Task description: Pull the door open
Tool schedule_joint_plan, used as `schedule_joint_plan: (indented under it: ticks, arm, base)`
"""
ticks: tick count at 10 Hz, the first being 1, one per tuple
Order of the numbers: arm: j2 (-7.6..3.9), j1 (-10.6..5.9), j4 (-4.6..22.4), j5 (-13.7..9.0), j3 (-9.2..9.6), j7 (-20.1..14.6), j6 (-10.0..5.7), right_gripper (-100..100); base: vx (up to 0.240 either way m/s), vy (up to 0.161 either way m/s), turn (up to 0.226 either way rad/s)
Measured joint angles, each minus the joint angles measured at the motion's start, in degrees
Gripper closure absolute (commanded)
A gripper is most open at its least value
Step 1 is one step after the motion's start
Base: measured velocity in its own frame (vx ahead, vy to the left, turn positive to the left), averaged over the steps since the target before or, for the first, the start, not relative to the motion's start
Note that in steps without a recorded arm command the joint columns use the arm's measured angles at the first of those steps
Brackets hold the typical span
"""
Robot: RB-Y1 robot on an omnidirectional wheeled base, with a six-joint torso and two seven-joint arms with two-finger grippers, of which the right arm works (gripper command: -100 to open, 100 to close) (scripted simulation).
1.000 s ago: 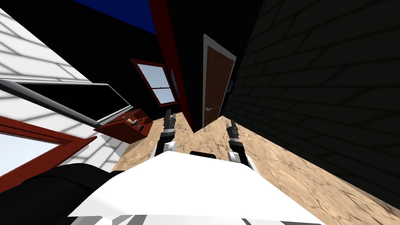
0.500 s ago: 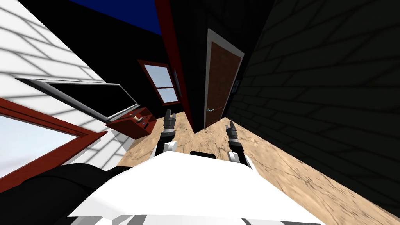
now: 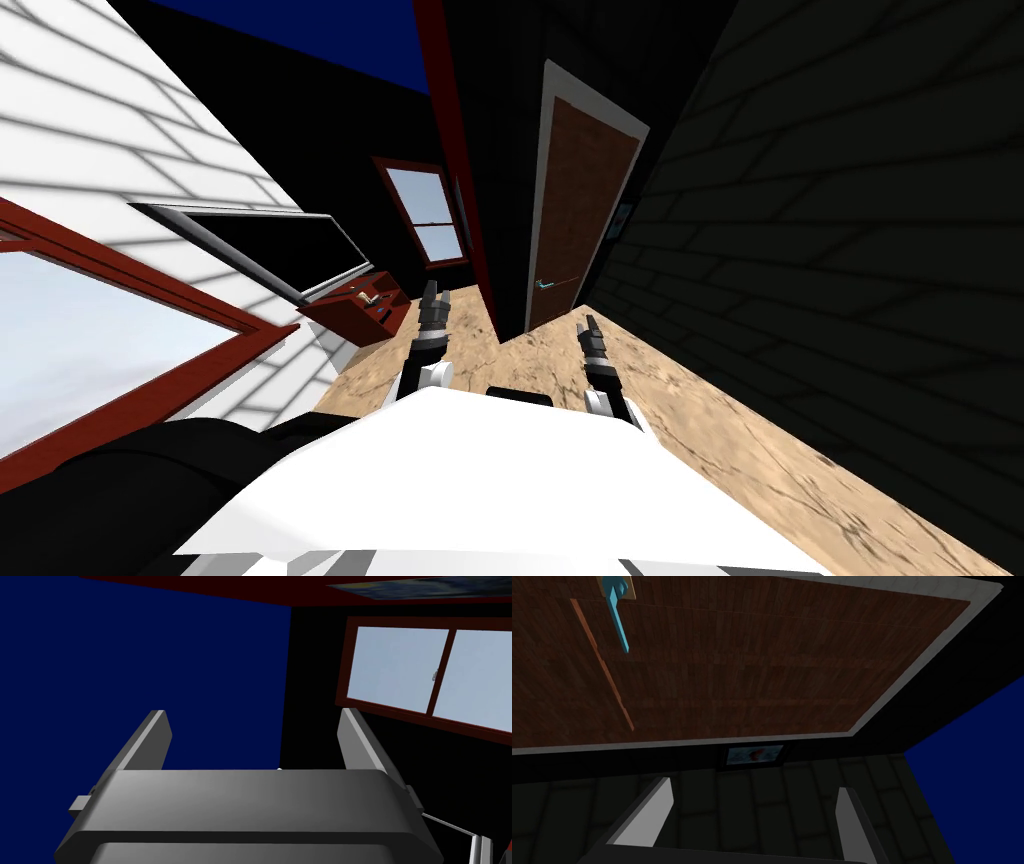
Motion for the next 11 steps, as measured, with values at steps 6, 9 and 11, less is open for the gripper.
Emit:
schedule_joint_plan:
  ticks: [6, 9, 11]
  arm:
    - [-1.44, -2.33, 8.05, 0.05, -0.93, -1.34, -2.87, -100]
    - [-2.12, -3.39, 12.26, 0.08, -1.40, -2.03, -4.53, -100]
    - [-2.53, -4.19, 14.45, 0.12, -1.68, -2.52, -5.05, -100]
  base:
    - [0.082, -0.061, 0.163]
    - [0.073, -0.083, 0.167]
    - [0.077, -0.075, 0.162]
